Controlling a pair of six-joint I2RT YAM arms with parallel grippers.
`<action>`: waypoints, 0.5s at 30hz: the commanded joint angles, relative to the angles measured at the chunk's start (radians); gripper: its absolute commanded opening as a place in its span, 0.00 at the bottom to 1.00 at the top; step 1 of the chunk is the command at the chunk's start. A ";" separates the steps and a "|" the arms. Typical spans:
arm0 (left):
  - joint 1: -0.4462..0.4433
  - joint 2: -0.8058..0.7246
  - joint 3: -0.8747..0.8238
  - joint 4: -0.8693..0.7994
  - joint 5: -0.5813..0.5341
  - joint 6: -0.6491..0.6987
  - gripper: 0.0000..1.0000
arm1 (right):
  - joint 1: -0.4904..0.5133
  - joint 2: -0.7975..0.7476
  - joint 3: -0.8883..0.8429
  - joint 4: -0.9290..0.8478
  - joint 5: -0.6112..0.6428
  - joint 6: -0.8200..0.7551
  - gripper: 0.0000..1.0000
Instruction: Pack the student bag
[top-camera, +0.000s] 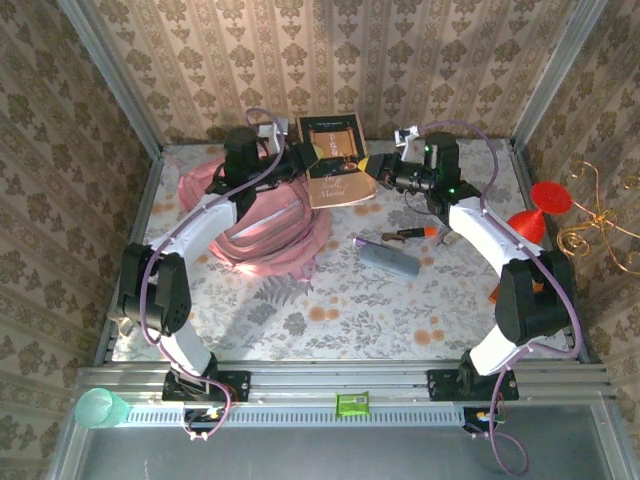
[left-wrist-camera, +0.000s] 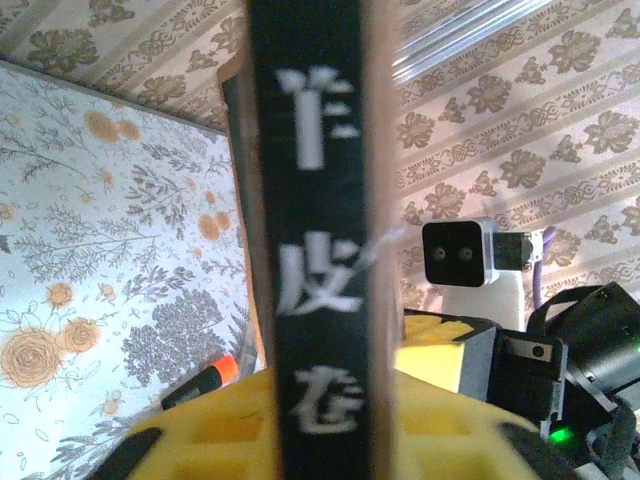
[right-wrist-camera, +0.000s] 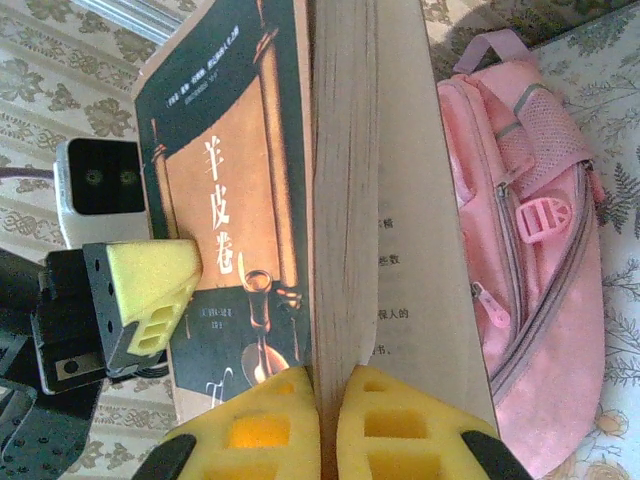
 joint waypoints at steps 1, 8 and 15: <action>-0.005 -0.058 -0.002 0.067 0.063 0.010 0.00 | -0.006 0.009 0.009 -0.021 -0.007 -0.060 0.29; -0.015 -0.116 -0.026 0.092 0.126 0.033 0.00 | -0.027 0.006 0.047 -0.089 -0.088 -0.145 0.76; -0.032 -0.141 -0.048 0.146 0.163 0.010 0.00 | -0.004 0.020 0.049 0.097 -0.236 -0.055 0.94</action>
